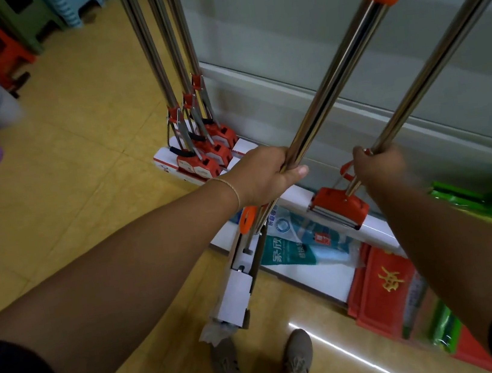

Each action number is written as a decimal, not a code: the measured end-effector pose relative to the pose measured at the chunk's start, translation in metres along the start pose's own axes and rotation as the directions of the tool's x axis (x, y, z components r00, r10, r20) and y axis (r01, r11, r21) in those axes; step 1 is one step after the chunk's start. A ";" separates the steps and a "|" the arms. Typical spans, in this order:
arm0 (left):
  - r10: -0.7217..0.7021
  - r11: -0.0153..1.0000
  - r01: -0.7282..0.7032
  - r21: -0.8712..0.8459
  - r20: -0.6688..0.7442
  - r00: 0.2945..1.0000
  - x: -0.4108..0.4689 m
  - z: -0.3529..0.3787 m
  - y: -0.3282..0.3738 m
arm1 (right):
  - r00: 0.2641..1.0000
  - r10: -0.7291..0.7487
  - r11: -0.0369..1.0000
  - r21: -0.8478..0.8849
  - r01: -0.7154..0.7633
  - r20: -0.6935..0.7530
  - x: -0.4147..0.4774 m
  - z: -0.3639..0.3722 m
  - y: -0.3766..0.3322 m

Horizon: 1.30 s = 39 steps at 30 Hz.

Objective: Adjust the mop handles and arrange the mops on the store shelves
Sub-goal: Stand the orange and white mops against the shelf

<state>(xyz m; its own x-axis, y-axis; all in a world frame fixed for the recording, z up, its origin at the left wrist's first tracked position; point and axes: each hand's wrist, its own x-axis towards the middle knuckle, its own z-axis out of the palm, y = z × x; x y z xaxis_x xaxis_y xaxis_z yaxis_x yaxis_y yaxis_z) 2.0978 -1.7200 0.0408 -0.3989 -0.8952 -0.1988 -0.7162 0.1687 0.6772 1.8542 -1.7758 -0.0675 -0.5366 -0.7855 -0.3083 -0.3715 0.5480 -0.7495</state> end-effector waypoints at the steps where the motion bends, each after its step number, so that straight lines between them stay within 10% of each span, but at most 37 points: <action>1: -0.002 1.000 0.002 0.003 0.000 1.000 -0.001 -0.001 -0.001 | 1.000 0.008 1.000 0.018 -0.008 -0.008 -0.002 0.001 0.000; 39: 0.052 0.993 -0.056 0.104 0.036 0.998 -0.036 -0.014 -0.006 | 1.000 0.020 0.984 0.175 -0.018 -0.011 -0.034 0.013 0.001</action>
<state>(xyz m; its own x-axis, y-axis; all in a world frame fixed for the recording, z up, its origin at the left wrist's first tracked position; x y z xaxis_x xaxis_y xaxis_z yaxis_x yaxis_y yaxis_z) 2.1245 -1.6943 0.0535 -0.4561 -0.8698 -0.1881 -0.7485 0.2606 0.6097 1.8816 -1.7519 -0.0653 -0.5526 -0.7708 -0.3170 -0.2231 0.5033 -0.8348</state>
